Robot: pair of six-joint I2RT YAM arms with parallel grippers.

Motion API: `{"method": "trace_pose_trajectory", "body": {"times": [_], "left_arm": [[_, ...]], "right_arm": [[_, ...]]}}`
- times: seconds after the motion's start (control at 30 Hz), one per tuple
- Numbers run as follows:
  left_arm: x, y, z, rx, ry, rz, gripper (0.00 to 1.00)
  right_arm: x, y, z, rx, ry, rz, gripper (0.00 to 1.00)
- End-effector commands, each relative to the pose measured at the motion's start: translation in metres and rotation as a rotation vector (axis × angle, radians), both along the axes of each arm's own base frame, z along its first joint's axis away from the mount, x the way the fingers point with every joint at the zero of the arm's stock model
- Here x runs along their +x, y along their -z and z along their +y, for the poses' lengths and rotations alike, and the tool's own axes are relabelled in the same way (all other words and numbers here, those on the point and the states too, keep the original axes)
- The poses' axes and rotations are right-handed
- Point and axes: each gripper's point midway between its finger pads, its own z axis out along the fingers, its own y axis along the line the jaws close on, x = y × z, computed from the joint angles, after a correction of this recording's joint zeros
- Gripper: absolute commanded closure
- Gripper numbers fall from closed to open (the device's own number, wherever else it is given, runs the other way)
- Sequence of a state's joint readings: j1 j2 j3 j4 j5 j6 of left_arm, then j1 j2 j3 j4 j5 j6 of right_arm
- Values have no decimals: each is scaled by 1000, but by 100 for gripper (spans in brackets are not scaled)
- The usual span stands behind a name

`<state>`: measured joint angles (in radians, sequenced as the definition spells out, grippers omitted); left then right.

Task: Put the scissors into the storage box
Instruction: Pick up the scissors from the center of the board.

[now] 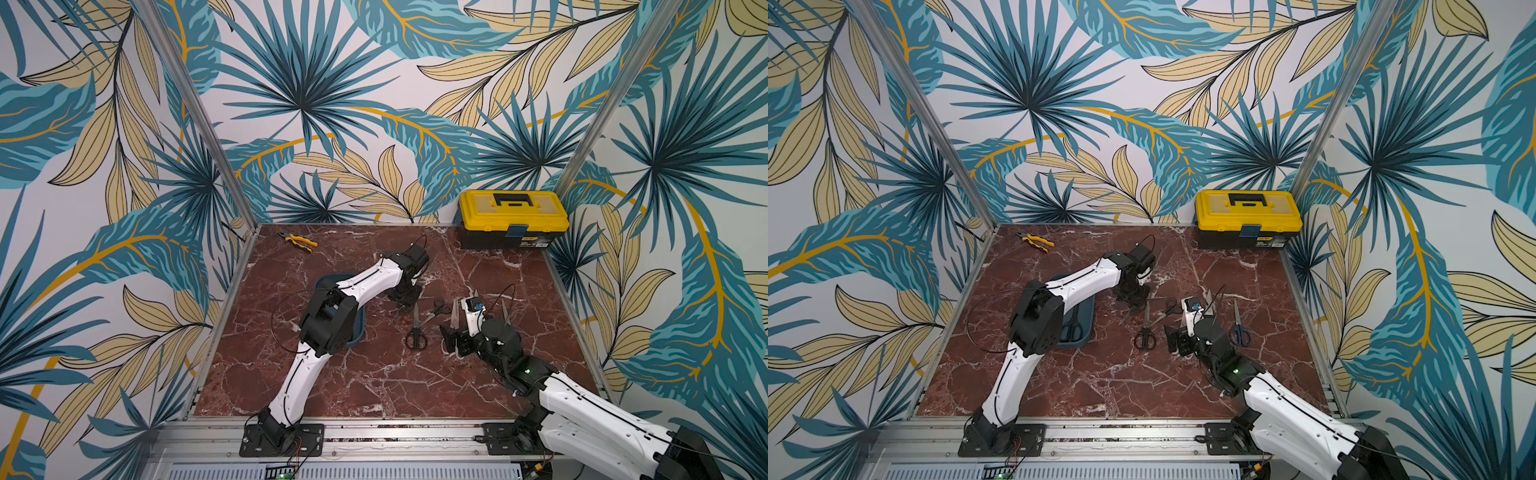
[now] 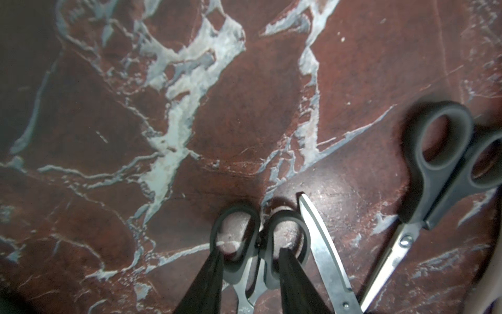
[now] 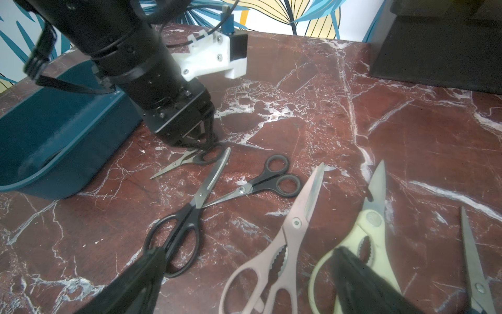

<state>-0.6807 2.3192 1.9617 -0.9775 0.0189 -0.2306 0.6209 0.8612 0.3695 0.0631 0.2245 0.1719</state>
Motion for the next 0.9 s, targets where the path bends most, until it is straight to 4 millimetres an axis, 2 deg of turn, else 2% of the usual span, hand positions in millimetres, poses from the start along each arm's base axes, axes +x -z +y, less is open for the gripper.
{"method": "trace_pose_trajectory", "body": {"times": [0.0,0.27,0.43,0.47,0.5,0.6,0.73,0.87], "left_arm": [[1,6,-7,-11,23,10,62],[1,10,-14,-18,31,3,63],[-2,20,-12,1,15,20,66],[-3,28,-10,17,8,29,67],[-4,38,-7,36,2,44,68],[-5,45,-3,56,-17,49,74],[-6,49,1,76,-23,53,88],[-4,48,5,96,-28,43,93]], "right_arm": [[0,1,-3,2,16,-15,0],[1,2,-4,-2,22,-12,0],[1,2,-4,-2,23,-13,0],[1,2,-4,-2,23,-13,0],[1,2,-4,-3,25,-13,0],[1,2,-5,-1,27,-13,0],[1,2,-5,-2,29,-14,0],[2,2,-5,-2,31,-13,0]]}}
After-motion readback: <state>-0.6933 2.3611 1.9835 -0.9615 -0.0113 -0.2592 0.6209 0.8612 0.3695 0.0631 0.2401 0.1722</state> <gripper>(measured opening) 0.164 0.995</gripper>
